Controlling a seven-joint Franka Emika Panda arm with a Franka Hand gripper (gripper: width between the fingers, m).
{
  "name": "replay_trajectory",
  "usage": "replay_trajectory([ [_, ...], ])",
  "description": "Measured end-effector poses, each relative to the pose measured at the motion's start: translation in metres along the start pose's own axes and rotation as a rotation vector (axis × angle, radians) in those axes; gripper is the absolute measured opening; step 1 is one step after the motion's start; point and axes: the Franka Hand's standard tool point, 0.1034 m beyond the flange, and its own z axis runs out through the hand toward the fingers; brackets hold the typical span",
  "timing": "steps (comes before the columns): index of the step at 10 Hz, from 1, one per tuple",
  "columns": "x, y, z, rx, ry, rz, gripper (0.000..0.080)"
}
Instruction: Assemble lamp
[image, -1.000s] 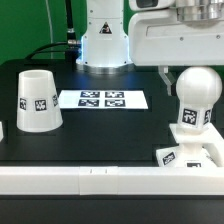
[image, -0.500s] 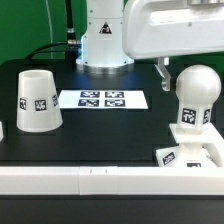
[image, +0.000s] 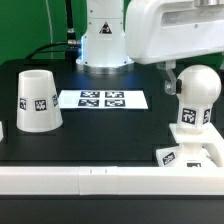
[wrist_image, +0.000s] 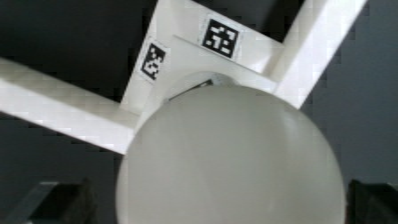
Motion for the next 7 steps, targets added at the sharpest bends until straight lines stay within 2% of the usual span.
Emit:
replay_trajectory([
  [1,-0.0001,0.0001,0.0,-0.002,0.0,-0.044,0.0698],
  [2,0.0006,0.0018,0.0,-0.028,0.003,-0.205,0.0698],
  [3,0.0014,0.0014,0.0003,-0.042,0.006,-0.304,0.0698],
  [7,-0.0014,0.0042,0.0041,-0.058,-0.019,-0.694,0.0698],
])
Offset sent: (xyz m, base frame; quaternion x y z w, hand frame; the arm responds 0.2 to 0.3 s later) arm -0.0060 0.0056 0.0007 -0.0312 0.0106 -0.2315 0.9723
